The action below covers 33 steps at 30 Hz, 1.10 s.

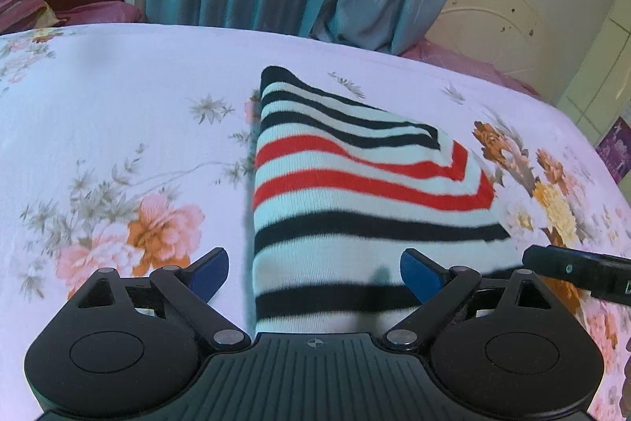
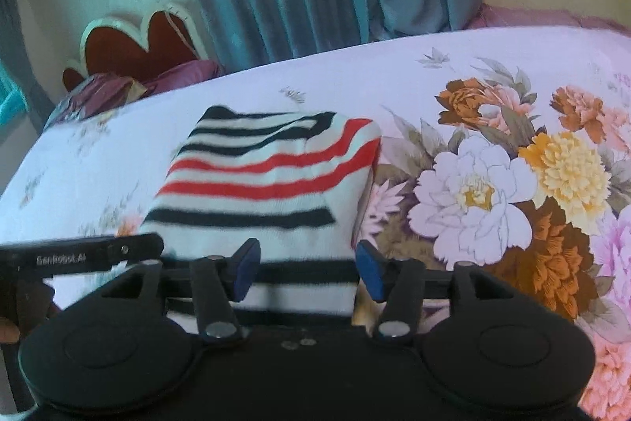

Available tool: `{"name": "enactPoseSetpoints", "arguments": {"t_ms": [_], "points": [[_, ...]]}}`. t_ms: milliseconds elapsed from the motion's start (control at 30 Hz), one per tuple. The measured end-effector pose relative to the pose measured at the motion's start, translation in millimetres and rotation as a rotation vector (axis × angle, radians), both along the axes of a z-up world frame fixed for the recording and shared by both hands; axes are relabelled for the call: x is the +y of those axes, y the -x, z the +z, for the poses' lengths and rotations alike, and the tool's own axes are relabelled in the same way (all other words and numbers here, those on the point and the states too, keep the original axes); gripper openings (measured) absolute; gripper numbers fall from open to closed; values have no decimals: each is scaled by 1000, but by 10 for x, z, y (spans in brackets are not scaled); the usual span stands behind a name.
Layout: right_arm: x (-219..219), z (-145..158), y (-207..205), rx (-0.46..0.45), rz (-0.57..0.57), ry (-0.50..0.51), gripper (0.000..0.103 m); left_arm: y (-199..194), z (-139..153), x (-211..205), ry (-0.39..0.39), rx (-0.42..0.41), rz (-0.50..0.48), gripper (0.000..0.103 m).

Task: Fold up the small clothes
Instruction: 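Close both tools on the folded sweater bundle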

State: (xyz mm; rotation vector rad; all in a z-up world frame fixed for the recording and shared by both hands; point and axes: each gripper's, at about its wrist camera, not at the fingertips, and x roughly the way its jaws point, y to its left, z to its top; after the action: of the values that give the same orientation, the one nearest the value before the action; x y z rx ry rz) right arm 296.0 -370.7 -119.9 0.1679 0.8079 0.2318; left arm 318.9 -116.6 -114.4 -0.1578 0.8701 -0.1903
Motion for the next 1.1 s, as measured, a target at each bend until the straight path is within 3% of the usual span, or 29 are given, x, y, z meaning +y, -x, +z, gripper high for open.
{"name": "enactPoseSetpoints", "arguments": {"t_ms": [567, 733, 833, 967, 1100], "points": [[-156, -505, -724, 166, -56, -180, 61, -495, -376, -49, 135, 88, -9, 93], [-153, -638, -814, 168, -43, -250, 65, -566, -403, -112, 133, 93, -20, 93], [-70, -633, -845, 150, -20, -218, 62, -578, -395, -127, 128, 91, -24, 89], [-83, -607, -843, 150, -5, -232, 44, -567, -362, -132, 126, 82, -25, 79], [-92, -601, -851, 143, 0, -224, 42, -561, -335, -119, 115, 74, -31, 73]]}}
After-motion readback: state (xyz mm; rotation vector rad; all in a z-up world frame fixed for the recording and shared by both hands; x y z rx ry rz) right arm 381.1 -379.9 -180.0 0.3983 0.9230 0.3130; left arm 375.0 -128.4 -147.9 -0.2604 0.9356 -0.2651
